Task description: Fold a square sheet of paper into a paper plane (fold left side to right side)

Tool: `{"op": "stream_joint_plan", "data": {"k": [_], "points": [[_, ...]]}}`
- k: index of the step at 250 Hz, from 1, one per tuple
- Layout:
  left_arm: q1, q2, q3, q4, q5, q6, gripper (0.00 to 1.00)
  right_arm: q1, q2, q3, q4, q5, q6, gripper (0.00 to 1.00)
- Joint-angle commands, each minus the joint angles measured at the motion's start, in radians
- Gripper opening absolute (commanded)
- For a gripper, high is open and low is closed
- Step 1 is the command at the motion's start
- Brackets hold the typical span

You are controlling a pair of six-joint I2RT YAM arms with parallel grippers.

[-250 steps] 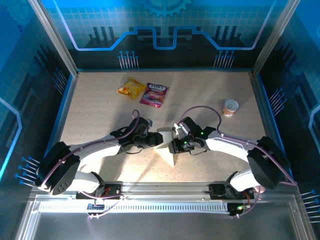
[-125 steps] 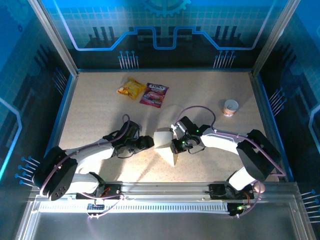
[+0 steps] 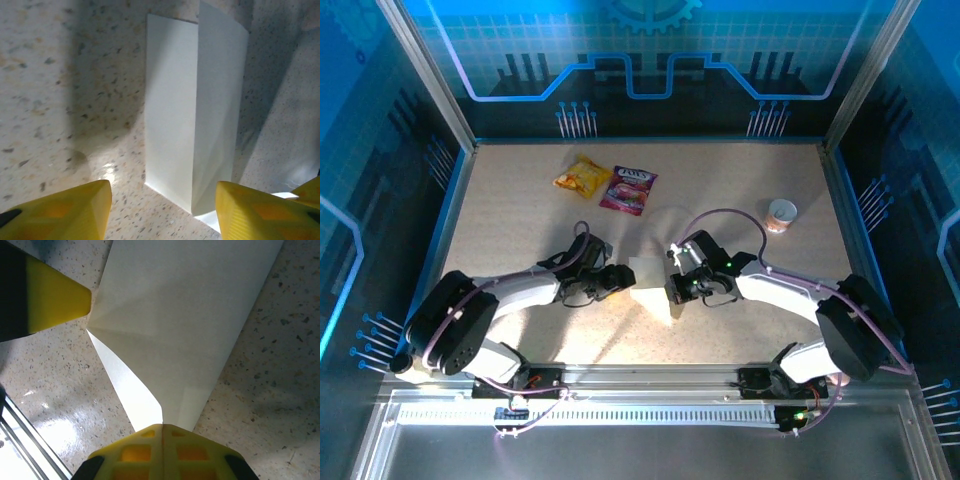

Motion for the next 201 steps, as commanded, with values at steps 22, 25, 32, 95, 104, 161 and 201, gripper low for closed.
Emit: {"op": "stream_joint_plan", "data": {"k": [22,25,32,95,104,161,201], "points": [[0.009,0.075,0.068,0.056,0.077,-0.009,0.48,-0.018,-0.033,-0.023,-0.002,-0.008,0.009,0.00],[0.009,0.079,0.072,0.059,0.079,-0.010,0.47,-0.020,-0.033,-0.022,-0.002,-0.009,0.009,0.00],[0.008,0.091,0.079,0.065,0.083,-0.010,0.46,-0.020,-0.033,-0.022,-0.001,-0.009,0.009,0.00],[0.009,0.145,0.127,0.074,0.087,-0.003,0.16,-0.025,-0.029,-0.023,-0.014,0.001,0.012,0.05],[0.008,0.136,0.127,0.069,0.081,-0.005,0.13,-0.025,-0.031,-0.020,-0.029,0.009,0.010,0.10],[0.006,0.064,0.108,0.031,0.065,-0.051,0.06,-0.021,-0.116,0.026,-0.201,0.133,0.026,0.37],[0.005,0.016,0.100,-0.007,0.043,-0.101,0.05,0.081,-0.211,0.017,-0.270,0.263,0.121,0.40]]}}
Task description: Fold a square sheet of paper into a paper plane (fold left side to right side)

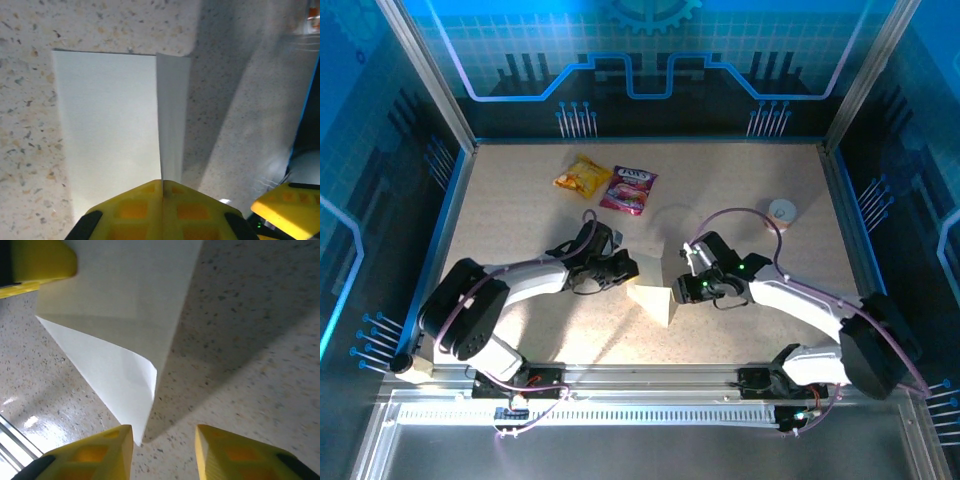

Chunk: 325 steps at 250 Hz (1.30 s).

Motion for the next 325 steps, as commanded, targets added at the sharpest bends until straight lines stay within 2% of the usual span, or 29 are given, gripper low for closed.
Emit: {"op": "stream_joint_plan", "data": {"k": [1,34,66,102,136,189,253,292,325], "points": [[0.003,-0.051,-0.003,-0.051,-0.017,-0.049,0.05,0.081,-0.066,0.022,-0.104,0.128,0.077,0.40],[0.001,-0.069,0.004,-0.085,-0.023,-0.058,0.05,0.279,-0.051,0.042,-0.138,0.340,0.184,0.44],[-0.001,-0.072,0.012,-0.114,-0.026,-0.054,0.04,0.448,0.082,0.121,-0.141,0.489,0.233,0.47],[-0.003,-0.071,0.014,-0.124,-0.026,-0.056,0.04,0.546,0.276,0.268,-0.178,0.590,0.219,0.49],[-0.004,-0.075,0.019,-0.130,-0.027,-0.051,0.04,0.561,0.390,0.337,-0.161,0.599,0.196,0.48],[-0.005,-0.088,0.022,-0.149,-0.032,-0.045,0.04,0.557,0.478,0.368,-0.156,0.607,0.179,0.44],[-0.005,-0.101,0.014,-0.153,-0.036,-0.045,0.04,0.548,0.493,0.352,-0.159,0.628,0.209,0.38],[-0.005,-0.101,0.015,-0.159,-0.035,-0.041,0.04,0.540,0.497,0.342,-0.149,0.622,0.212,0.28],[-0.005,-0.109,0.015,-0.169,-0.041,-0.036,0.04,0.534,0.505,0.340,-0.152,0.618,0.216,0.25]]}}
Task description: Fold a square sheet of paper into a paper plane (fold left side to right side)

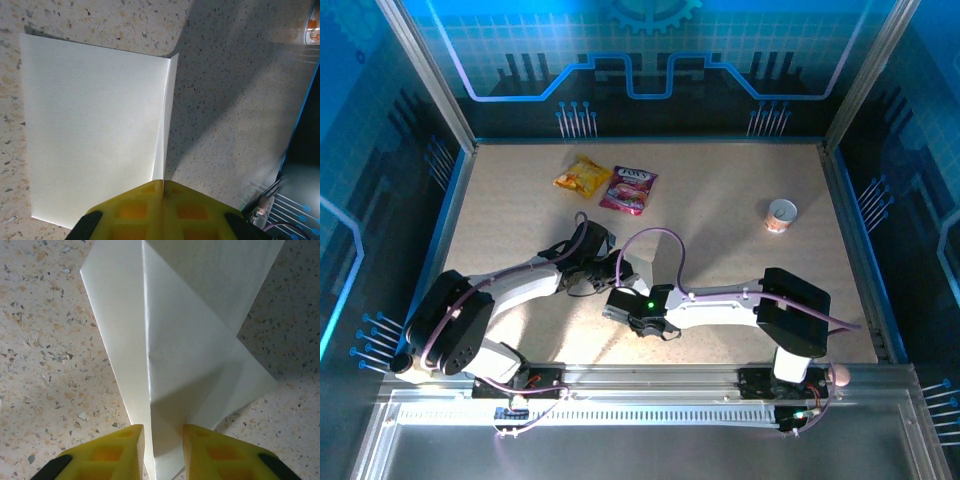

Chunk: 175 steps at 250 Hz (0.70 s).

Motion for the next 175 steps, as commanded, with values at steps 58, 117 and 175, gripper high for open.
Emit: {"op": "stream_joint_plan", "data": {"k": [58,117,175], "points": [[-0.004,-0.034,0.017,-0.044,-0.017,0.015,0.04,-0.026,0.028,-0.004,-0.012,0.006,0.016,0.26],[-0.004,-0.035,0.018,-0.047,-0.017,0.020,0.07,-0.027,0.032,-0.009,-0.004,-0.012,0.014,0.14],[0.002,-0.062,0.041,-0.109,-0.039,0.063,0.28,-0.036,0.034,-0.017,-0.004,-0.026,0.010,0.04]]}}
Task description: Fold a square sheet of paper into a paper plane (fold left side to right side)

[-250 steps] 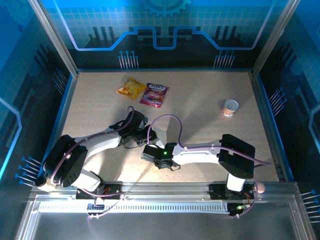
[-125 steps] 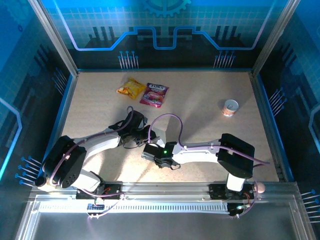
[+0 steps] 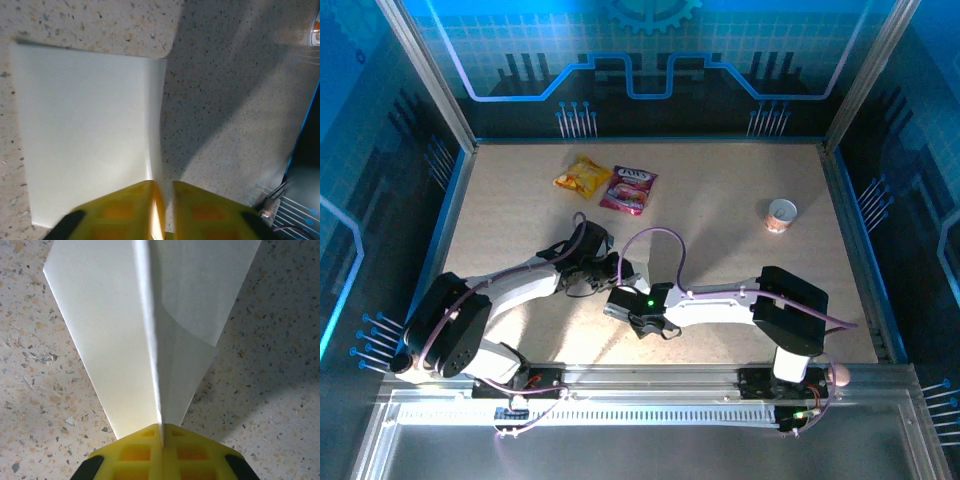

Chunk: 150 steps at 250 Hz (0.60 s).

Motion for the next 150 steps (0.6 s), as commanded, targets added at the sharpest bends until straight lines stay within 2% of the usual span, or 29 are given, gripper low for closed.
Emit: {"op": "stream_joint_plan", "data": {"k": [1,48,89,116,150], "points": [[0.002,-0.043,0.040,-0.073,-0.014,0.049,0.28,-0.017,0.020,-0.012,-0.006,-0.007,0.010,0.04],[0.040,-0.106,0.040,-0.130,-0.013,0.087,0.41,-0.026,0.034,-0.007,-0.006,-0.032,-0.014,0.04],[0.113,-0.173,0.009,-0.173,0.024,0.115,0.45,-0.039,0.041,-0.013,0.021,-0.102,-0.042,0.03],[0.163,-0.212,-0.003,-0.216,0.060,0.150,0.45,-0.063,0.008,-0.045,0.088,-0.203,-0.060,0.03],[0.194,-0.239,-0.010,-0.260,0.101,0.199,0.46,-0.128,-0.047,-0.122,0.244,-0.413,-0.073,0.03]]}}
